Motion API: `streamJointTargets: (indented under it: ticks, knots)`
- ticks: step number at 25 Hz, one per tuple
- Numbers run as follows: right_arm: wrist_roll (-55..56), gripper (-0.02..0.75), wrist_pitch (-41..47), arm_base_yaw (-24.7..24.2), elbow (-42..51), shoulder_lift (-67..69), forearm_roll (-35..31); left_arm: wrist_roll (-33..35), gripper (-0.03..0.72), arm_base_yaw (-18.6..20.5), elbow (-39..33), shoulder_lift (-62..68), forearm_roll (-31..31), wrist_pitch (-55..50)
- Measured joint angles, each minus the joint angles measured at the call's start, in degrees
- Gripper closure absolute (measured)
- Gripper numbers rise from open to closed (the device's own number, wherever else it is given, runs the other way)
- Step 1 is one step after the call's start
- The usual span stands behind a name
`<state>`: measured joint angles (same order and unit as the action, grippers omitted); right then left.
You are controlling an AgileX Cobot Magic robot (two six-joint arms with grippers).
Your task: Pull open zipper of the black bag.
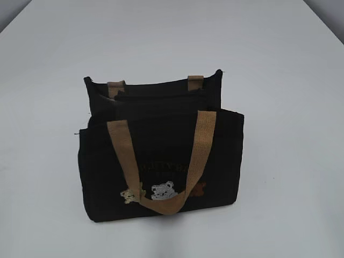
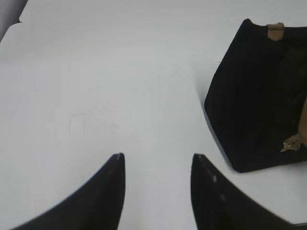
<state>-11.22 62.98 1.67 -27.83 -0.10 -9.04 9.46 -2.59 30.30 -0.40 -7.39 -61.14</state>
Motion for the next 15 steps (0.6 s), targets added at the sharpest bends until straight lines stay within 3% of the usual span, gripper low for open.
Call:
streamJointTargets:
  ticks: [15]
  knots:
    - [-0.05, 0.300, -0.04, -0.52, 0.00, -0.28, -0.04, 0.00, 0.384, 0.00, 0.00, -0.13, 0.00, 0.00]
